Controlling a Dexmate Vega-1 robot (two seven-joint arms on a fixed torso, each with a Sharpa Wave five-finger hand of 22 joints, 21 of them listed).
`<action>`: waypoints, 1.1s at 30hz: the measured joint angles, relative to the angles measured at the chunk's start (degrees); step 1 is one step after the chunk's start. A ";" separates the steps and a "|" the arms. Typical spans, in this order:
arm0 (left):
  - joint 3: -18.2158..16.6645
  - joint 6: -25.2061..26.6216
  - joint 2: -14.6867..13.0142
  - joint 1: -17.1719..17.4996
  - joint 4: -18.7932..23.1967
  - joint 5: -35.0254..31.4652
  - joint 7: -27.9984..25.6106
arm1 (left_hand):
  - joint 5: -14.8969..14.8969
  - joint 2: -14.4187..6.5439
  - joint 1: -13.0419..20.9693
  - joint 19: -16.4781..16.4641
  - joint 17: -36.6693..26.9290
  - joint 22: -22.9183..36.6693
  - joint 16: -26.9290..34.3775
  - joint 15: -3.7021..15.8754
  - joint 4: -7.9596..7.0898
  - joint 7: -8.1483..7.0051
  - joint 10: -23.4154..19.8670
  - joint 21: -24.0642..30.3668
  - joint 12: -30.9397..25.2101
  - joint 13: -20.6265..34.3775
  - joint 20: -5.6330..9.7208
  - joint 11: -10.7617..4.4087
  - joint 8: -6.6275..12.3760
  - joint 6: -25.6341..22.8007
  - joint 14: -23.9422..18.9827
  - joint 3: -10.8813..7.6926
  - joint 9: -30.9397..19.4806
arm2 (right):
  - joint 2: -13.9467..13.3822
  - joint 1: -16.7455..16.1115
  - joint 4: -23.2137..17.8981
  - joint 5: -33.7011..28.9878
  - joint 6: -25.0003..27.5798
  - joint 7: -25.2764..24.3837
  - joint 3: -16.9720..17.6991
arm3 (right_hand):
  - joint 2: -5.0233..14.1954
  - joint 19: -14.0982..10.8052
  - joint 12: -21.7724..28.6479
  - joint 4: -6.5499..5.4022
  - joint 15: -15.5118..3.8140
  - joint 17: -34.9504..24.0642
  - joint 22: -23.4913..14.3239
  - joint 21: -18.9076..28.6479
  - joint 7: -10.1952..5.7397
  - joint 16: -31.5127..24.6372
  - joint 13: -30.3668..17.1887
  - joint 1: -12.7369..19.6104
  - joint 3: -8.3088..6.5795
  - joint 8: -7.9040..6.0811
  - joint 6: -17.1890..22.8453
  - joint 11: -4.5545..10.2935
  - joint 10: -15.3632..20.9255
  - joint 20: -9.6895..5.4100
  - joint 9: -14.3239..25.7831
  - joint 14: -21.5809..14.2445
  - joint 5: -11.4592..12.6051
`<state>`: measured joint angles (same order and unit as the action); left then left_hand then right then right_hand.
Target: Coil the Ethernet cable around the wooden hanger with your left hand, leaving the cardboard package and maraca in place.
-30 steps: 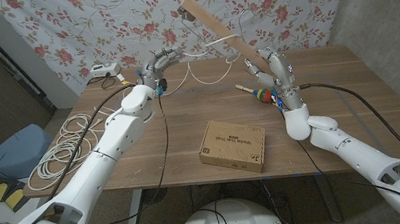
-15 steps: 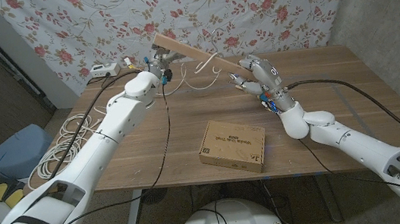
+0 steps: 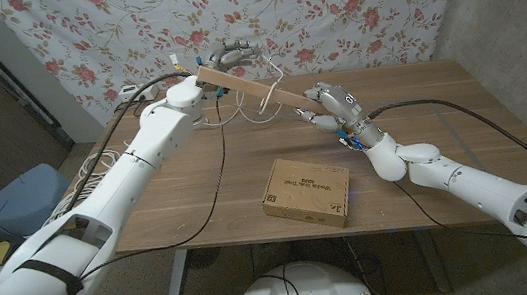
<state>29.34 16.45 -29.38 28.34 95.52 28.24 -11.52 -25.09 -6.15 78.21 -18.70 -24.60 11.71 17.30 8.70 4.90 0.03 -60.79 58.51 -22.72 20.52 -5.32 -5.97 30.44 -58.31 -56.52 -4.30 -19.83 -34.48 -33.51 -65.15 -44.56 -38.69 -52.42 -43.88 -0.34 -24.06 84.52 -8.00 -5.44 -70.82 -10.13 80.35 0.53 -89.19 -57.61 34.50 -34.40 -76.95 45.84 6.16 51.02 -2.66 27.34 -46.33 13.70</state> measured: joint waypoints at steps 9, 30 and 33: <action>-0.02 5.31 -2.60 -1.38 5.66 -1.69 -0.55 | 0.12 0.00 0.00 0.00 -0.25 0.00 0.00 0.00 0.08 0.00 -0.30 0.44 -0.01 0.00 0.00 0.30 0.09 0.00 0.00 0.08 -0.27 | 1.13 2.17 3.90 2.15 2.86 2.70 -2.11 | 9.52 0.00 5.31 -0.04 0.10 0.12 -0.15 -0.49 0.38 0.34 -13.28 -9.48 -0.04 -0.44 0.41 0.08 -0.08 0.00 0.00 0.31 0.10; -1.28 19.18 -9.92 -3.28 21.20 -7.40 -4.02 | 0.17 0.01 0.01 0.31 -0.80 0.01 0.00 -0.01 -0.07 0.19 -0.33 0.88 -0.02 0.00 -0.31 0.33 0.08 0.19 0.01 0.39 -0.24 | 5.86 9.86 19.55 1.76 5.16 -5.18 -11.36 | 9.73 0.00 5.06 0.04 0.21 -0.18 -0.14 -1.50 0.18 0.34 -13.20 -9.69 0.03 -0.82 -0.62 0.28 -0.29 0.01 -0.46 1.22 0.10; -1.35 20.42 -10.29 -3.38 21.90 -8.48 -4.51 | 0.18 0.01 0.01 0.31 -0.80 0.02 0.00 -0.01 0.00 0.19 -0.43 1.05 -0.02 0.00 -0.31 0.43 0.07 0.19 0.01 0.47 -0.22 | 6.04 10.98 20.99 0.98 5.88 -6.81 -13.47 | 9.73 0.00 5.07 0.04 0.22 -0.18 -0.14 -1.82 0.18 0.33 -13.20 -9.69 0.03 -1.04 -0.62 -0.02 -0.59 0.00 -0.54 1.22 0.10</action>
<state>27.99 36.87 -39.67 24.96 117.42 19.76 -16.03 -24.91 -6.15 78.22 -18.39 -25.39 11.73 17.30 8.69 4.91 0.22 -61.22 59.56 -22.74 20.52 -5.63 -5.53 30.51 -58.13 -56.51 -3.83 -20.04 -28.44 -22.54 -44.16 -43.58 -32.81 -59.23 -57.35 9.39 -24.05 89.59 -7.96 -5.23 -71.00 -10.28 78.52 0.71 -88.86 -70.81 24.81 -34.37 -77.99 45.21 6.14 50.43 -2.65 26.81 -45.11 13.80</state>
